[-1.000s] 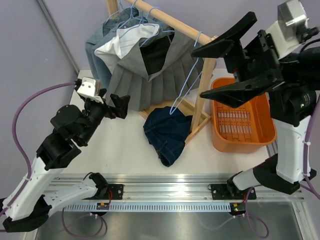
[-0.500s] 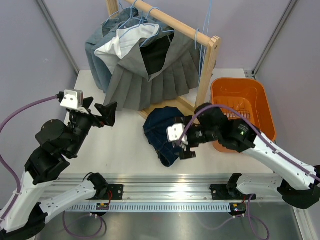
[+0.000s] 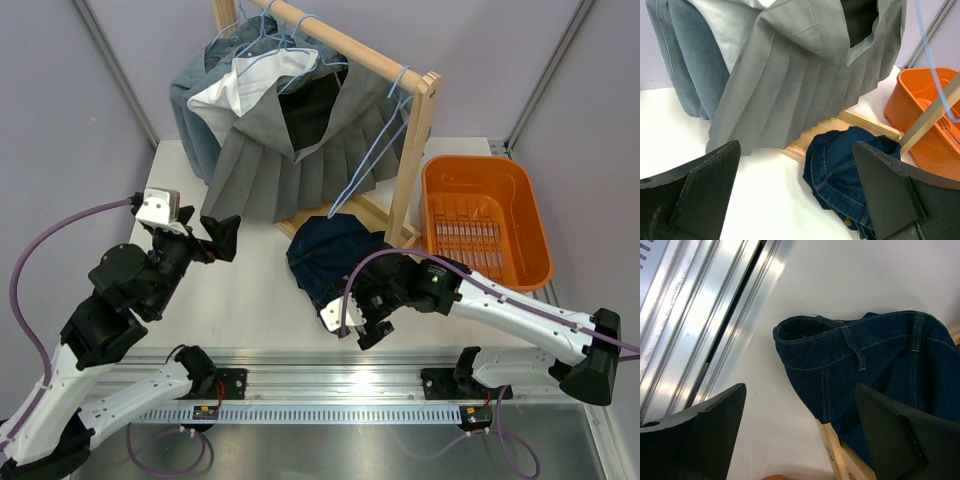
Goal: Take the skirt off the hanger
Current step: Pick up the skirt from the center of the board.
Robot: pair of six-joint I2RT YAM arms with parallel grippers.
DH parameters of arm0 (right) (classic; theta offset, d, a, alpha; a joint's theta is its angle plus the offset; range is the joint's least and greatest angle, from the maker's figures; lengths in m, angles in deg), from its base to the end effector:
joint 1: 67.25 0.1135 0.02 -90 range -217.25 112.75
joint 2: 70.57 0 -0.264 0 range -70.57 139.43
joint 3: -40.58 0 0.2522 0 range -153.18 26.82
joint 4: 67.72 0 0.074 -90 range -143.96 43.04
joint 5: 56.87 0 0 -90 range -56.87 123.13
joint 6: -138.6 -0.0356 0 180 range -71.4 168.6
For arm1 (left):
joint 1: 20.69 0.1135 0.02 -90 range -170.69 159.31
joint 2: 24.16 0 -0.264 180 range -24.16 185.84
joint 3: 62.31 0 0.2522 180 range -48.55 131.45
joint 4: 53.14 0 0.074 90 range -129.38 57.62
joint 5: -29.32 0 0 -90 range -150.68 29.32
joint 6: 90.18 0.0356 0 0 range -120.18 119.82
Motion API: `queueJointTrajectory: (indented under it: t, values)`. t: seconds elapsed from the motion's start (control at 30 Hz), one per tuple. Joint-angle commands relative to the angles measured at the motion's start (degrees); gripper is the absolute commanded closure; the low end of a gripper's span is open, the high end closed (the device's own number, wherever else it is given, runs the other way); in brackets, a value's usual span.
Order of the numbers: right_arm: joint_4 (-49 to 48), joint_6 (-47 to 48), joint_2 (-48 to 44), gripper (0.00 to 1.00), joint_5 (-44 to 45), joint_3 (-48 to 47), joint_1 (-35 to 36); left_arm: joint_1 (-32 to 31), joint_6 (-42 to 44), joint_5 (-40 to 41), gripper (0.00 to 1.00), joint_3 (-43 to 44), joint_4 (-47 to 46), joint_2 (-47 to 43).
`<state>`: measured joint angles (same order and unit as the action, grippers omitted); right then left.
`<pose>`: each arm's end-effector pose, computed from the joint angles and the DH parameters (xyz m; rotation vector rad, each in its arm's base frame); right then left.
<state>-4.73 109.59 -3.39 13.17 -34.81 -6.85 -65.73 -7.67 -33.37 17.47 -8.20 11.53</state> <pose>0.1026 0.2053 0.3051 -2.2424 1.0989 0.4347 0.0768 -0.0538 0.4414 0.1476 1.5873 -0.3382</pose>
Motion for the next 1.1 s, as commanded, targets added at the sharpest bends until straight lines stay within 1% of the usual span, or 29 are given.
queueJointTrajectory:
  t: [0.0,0.13,0.27,0.3,0.4,0.5,0.7,0.83,0.93,1.0,1.03,1.07]
  values:
    - [-3.62,1.85,0.06,0.02,0.98,-1.74,0.95,0.12,-1.65,0.81,0.01,-1.15,-2.44,-1.32]
    - [-4.32,1.50,1.20,0.02,1.24,-1.83,0.95,0.12,-1.30,1.08,0.01,-1.60,-2.61,-1.49]
    - [-6.08,2.99,2.87,0.01,1.95,0.53,0.95,0.12,-0.69,0.82,0.01,-1.60,-2.62,-0.97]
    - [-5.82,5.86,3.39,0.01,1.69,1.15,1.03,0.12,-0.77,0.73,0.01,-1.60,-2.79,-0.96]
    - [-6.51,10.62,5.07,0.00,0.64,3.96,0.95,0.12,-0.86,0.29,0.01,-2.03,-2.79,-0.88]
    - [-8.45,12.39,6.91,0.01,0.45,5.64,0.95,0.12,-1.30,-0.15,0.01,-2.38,-2.53,-1.05]
    - [-11.43,13.54,12.53,0.00,1.51,5.82,0.95,0.12,-2.88,-1.12,0.01,-4.67,-2.61,-2.63]
    - [-14.86,11.43,16.31,0.02,1.95,5.20,0.95,0.12,-3.41,-1.47,0.01,-5.90,-3.05,-3.42]
    - [-17.14,10.11,19.12,0.09,3.79,5.20,0.95,0.21,-3.50,-1.38,0.01,-6.43,-3.32,-3.86]
    - [-18.72,8.54,20.18,0.16,5.90,5.20,1.03,0.12,-3.32,-1.21,0.01,-6.69,-3.41,-4.04]
    - [-19.08,7.83,20.53,0.29,6.43,5.03,0.86,0.21,-3.24,-0.86,0.01,-6.69,-3.41,-4.30]
    - [-19.09,7.04,20.36,0.37,6.87,4.68,0.95,0.12,-3.06,-0.59,0.01,-6.69,-3.41,-4.48]
